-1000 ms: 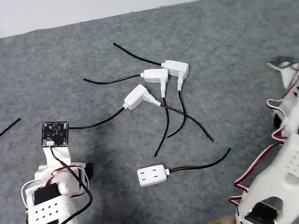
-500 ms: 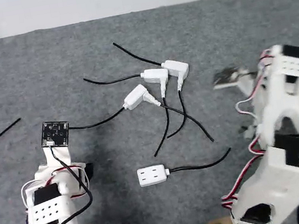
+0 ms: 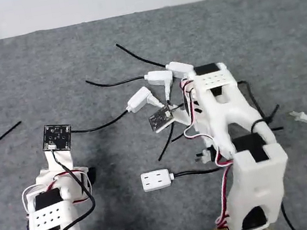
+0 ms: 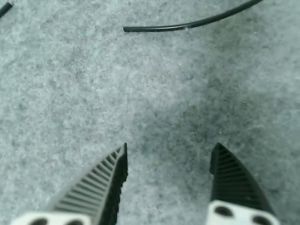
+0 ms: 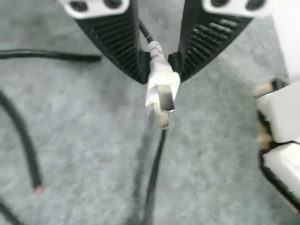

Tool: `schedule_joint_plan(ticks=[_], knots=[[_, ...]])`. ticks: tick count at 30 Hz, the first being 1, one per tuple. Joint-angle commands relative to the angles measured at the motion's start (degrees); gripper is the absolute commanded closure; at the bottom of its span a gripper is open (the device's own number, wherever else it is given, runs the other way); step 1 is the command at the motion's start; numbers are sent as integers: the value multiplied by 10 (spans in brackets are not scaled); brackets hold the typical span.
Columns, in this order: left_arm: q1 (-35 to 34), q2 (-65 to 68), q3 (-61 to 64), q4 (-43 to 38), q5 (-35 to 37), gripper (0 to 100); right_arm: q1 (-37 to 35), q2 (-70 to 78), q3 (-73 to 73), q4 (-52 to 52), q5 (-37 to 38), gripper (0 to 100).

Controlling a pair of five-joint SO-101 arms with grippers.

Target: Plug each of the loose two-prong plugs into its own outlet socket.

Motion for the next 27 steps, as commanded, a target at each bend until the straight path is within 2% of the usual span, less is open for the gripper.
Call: schedule_joint_plan(ticks=[1, 7, 14, 21, 27], knots=[[4, -10, -3, -13, 2, 728, -5, 15, -6, -34, -5, 990], [4, -10, -3, -13, 2, 728, -3, 37, -6, -74, -8, 969], [4, -10, -3, -13, 2, 728, -7, 34, -11, -75, -8, 705], [4, -10, -3, -13, 2, 728, -6, -19, -38, -19, -8, 701], [4, -10, -2, -13, 3, 728, -7, -22, -7, -21, -8, 702]])
